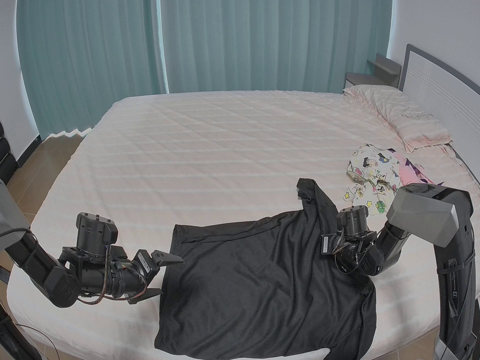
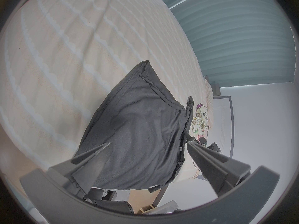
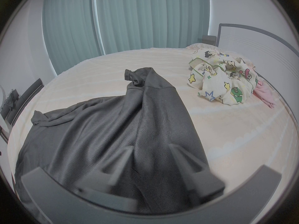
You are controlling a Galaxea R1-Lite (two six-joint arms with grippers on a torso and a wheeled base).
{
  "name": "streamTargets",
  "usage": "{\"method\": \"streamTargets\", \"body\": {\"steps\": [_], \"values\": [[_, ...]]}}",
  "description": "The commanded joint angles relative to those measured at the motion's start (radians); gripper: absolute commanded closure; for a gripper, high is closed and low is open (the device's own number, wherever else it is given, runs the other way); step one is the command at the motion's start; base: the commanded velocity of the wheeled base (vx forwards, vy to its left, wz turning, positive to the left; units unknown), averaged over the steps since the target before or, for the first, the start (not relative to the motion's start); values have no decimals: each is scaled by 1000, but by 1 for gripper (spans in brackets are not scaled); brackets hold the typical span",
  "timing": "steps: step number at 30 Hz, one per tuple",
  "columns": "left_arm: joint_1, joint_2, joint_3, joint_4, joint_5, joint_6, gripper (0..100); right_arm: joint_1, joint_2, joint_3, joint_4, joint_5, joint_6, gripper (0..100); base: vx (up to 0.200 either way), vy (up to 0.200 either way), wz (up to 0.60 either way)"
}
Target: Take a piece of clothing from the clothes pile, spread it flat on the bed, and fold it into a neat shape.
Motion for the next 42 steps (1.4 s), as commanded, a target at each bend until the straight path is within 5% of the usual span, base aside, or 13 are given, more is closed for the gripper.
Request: {"method": "streamTargets", "body": {"steps": [1,11,21,29,30,36,42], "values": [[2,3,1,0,-1,0,0,-2,23,-15,-6,-10,1,100,0,0,0],[3,28,-2,0,10,5,0,-68,-65,11,-9,-7,50,100,0,0,0],[12,30,-7,0,9,3,0,-301,-60,27,-14,223,101,100,0,0,0],[34,33,-8,0,3,2,0,-377,-36,11,-27,306,173,100,0,0,0],[37,31,-8,0,-1,2,0,-384,-31,4,-29,309,174,0,0,0,0],[54,31,-8,-10,-11,0,0,-405,41,-73,-23,328,194,0,0,0,0],[66,33,1,-43,-11,-2,0,-413,-28,-44,-26,352,331,0,0,0,0]]}}
